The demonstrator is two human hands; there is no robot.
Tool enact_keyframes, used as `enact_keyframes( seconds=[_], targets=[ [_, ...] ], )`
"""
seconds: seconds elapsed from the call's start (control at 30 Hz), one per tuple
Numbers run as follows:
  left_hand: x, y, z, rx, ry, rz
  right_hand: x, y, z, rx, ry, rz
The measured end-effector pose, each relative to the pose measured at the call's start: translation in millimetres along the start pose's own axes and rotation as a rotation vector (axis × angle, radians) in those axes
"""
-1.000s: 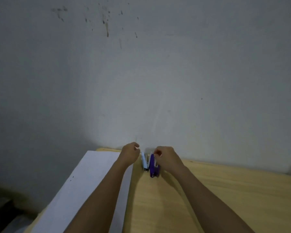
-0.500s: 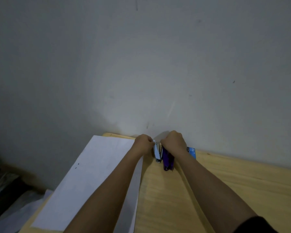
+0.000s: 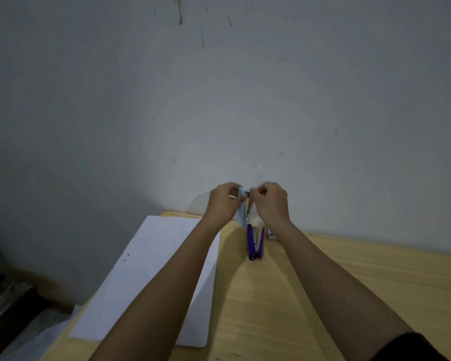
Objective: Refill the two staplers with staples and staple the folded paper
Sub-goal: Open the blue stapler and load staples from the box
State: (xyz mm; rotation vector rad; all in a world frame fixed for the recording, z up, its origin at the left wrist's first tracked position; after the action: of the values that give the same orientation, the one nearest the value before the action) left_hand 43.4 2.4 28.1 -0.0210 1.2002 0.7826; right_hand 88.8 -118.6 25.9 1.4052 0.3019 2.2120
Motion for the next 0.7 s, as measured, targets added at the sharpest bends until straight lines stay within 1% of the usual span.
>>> enact_keyframes(
  seconds=[0.03, 0.1, 0.17, 0.23, 0.3, 0.4, 0.5, 0.63, 0.7],
  targets=[
    [-12.4, 1.6, -3.0, -0.001, -0.048, -0.008, 3.2, 11.6, -0.6, -0.005, 0.013, 0.079],
    [-36.5, 1.2, -10.9, 0.014, -0.114, -0.042, 6.0, 37.2, -5.4, 0.014, -0.026, 0.271],
    [-53.6, -0.5, -18.2, 0.022, -0.177, -0.038, 8.0, 59.5, -9.5, 0.048, -0.048, 0.367],
    [-67.5, -4.3, -29.5, 0.009, -0.247, -0.04, 9.5, 83.5, -13.9, 0.033, -0.051, 0.371],
    [-77.7, -9.8, -44.3, 0.011, -0.283, -0.084, 8.1, 106.7, -20.1, -0.029, -0.075, 0.34],
    [-87.7, -21.8, -65.0, 0.062, -0.307, -0.121, 3.8, 134.8, -35.1, -0.106, -0.104, 0.27],
    [-98.4, -34.0, -82.9, 0.096, -0.379, -0.124, -0.4, 161.0, -52.0, -0.177, -0.119, 0.244],
    [-114.0, -50.2, -102.2, 0.063, -0.486, -0.128, -4.9, 184.4, -66.3, -0.285, -0.138, 0.251],
    [-117.8, -51.2, -111.6, 0.026, -0.465, -0.19, -13.7, 198.1, -72.1, -0.344, -0.183, 0.26]
  ],
)
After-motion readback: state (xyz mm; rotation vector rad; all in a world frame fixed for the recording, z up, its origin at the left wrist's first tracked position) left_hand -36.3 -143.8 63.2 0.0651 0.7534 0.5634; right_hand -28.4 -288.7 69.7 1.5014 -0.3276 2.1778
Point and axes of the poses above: each hand's wrist, its own z-axis towards the middle knuckle, its own y-axis out of the back of the hand, x = y × z, the point moved 5 cm from there along z, towards the middle knuckle, and after that the axes turned 9 degrees about -x, right-handed, at the moved point
